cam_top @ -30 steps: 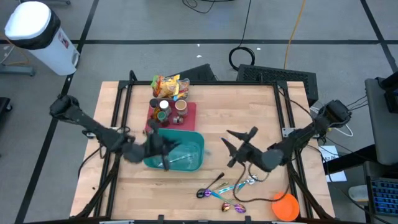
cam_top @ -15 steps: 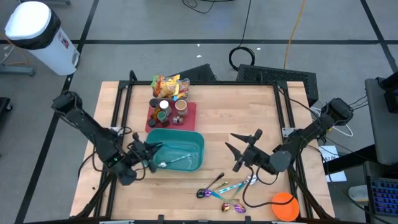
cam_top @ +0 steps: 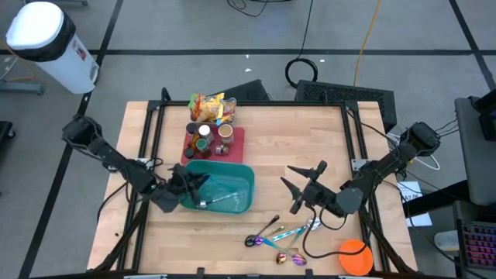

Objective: Pick & Place Food Item
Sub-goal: Put the blue baby spoon into the blue bin, then put the white and blue spoon into the blue bin

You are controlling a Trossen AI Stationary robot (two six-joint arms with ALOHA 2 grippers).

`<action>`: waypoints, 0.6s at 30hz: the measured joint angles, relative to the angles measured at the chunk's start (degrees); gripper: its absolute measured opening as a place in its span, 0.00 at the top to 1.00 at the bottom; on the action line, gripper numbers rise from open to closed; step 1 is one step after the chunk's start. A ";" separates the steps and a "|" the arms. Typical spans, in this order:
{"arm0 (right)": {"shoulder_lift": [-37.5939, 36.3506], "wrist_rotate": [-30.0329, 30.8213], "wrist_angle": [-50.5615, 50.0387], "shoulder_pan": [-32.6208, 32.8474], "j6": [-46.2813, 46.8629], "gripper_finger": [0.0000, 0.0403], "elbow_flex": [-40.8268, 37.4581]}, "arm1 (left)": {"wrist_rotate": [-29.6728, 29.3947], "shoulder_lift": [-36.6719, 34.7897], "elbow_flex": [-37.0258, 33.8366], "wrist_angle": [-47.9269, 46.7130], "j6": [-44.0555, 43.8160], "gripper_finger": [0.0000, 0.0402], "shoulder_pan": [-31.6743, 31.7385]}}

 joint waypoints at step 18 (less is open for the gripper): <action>-1.41 -1.96 -5.58 9.68 8.87 0.52 0.00 | 10.99 -5.66 6.08 -0.08 13.83 0.38 2.63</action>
